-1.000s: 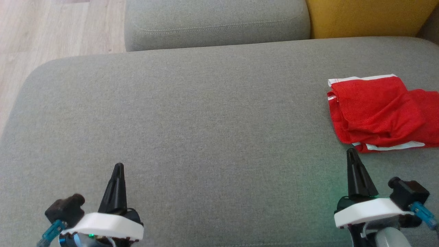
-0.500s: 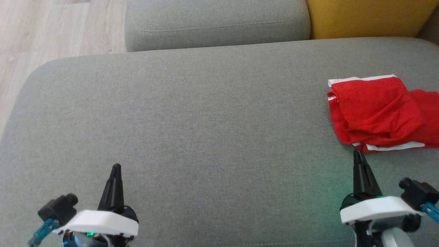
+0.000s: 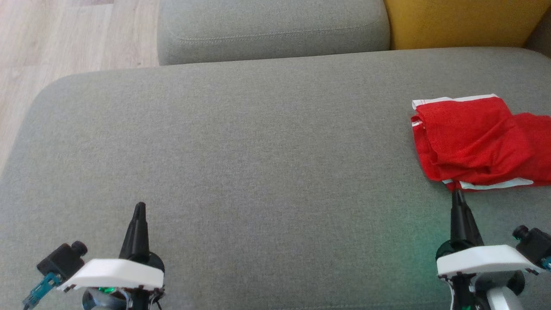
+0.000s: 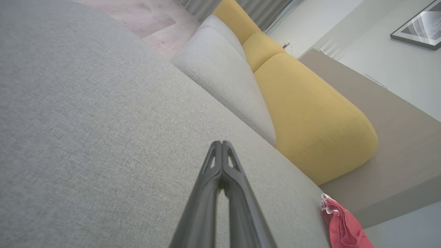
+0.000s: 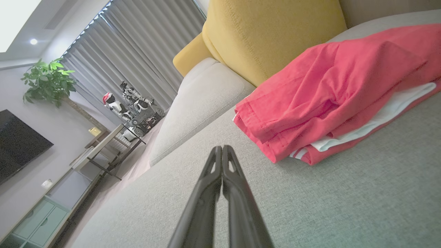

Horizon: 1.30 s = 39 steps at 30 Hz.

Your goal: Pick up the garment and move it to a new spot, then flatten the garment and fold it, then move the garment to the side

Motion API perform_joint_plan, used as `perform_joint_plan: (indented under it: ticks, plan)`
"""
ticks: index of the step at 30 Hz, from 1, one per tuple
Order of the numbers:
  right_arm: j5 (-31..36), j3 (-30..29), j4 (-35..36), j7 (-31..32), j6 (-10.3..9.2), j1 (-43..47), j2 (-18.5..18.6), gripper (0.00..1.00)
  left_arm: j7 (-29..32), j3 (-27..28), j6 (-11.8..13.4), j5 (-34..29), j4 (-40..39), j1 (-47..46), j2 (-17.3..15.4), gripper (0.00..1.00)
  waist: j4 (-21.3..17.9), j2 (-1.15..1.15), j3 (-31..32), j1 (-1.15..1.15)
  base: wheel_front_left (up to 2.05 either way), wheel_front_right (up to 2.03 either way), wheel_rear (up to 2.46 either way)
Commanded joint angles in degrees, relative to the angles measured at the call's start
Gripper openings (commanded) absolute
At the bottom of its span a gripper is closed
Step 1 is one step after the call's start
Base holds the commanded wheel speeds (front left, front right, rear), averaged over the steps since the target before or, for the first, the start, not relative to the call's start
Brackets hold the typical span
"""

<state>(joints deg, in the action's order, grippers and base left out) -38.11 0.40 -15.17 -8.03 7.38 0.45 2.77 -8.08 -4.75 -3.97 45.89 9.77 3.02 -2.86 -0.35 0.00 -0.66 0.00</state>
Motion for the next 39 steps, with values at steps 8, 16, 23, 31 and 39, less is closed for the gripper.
perform_joint_plan:
  ticks: [8,16,23,31,39]
  plan:
    - [-6.86,-0.34,1.73,1.43,0.05,-3.71,1.19,0.0,1.49,2.22,-0.71,5.79,-0.87,-3.7,-0.86,0.0,0.04,0.0,0.05,0.0,0.0,0.0,0.0]
    - [-12.41,-0.81,1.68,2.69,0.06,-4.01,1.27,0.0,2.79,3.02,-1.03,10.54,-0.31,-4.3,-0.92,0.0,0.07,0.0,0.1,0.0,0.0,0.0,0.0]
    - [-17.24,-1.24,1.64,3.8,0.06,-4.28,1.31,0.0,3.94,3.74,-1.3,14.67,0.19,-4.82,-0.96,0.0,0.1,0.0,0.14,0.0,0.0,0.0,0.0]
    - [-22.75,-1.76,1.58,5.1,0.07,-4.59,1.35,0.0,5.27,4.59,-1.62,19.38,0.76,-5.43,-1.0,0.0,0.14,0.0,0.19,0.0,0.0,0.0,0.0]
    - [-28.21,-2.3,1.53,6.41,0.08,-4.9,1.37,0.0,6.62,5.44,-1.93,24.06,1.34,-6.03,-1.02,0.0,0.17,0.0,0.24,0.0,0.0,0.0,0.0]
